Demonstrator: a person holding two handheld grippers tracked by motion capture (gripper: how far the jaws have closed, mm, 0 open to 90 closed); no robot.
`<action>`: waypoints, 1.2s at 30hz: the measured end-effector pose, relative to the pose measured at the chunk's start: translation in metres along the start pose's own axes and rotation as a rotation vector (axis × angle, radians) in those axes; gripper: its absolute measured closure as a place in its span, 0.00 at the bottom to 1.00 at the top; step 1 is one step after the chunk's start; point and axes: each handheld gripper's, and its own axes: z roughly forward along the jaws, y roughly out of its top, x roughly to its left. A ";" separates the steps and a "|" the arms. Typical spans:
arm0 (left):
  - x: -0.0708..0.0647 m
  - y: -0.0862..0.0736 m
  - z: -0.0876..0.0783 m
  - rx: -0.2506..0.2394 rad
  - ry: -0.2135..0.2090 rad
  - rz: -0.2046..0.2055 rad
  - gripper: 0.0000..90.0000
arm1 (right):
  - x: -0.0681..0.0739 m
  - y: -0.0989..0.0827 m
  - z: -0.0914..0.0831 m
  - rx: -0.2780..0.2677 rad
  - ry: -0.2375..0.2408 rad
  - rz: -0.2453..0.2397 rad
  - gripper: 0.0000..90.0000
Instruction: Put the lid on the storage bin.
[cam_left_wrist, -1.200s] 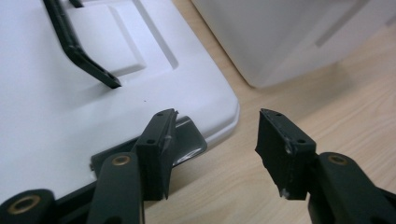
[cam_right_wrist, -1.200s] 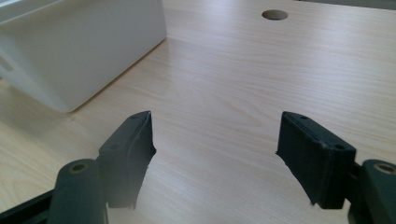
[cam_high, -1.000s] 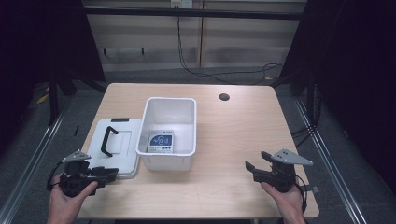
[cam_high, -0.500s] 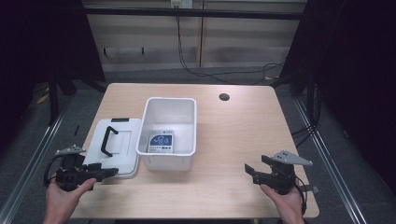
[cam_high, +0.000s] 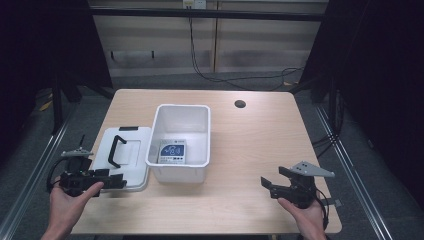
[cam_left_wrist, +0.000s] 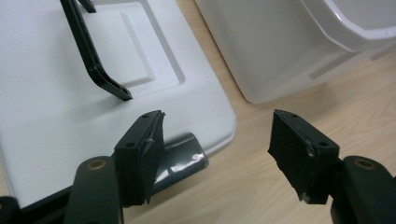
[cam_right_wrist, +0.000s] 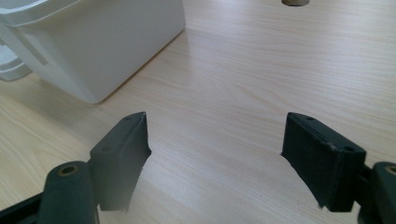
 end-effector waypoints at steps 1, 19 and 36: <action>0.001 0.003 -0.001 -0.003 0.008 -0.004 0.39 | 0.000 0.000 0.000 0.001 0.001 0.000 0.25; 0.000 0.048 0.010 0.067 0.101 0.013 0.56 | 0.003 0.001 0.004 0.024 0.032 -0.026 0.24; 0.032 0.089 0.028 0.247 0.217 -0.082 0.66 | 0.002 0.000 0.006 0.044 0.040 -0.025 0.24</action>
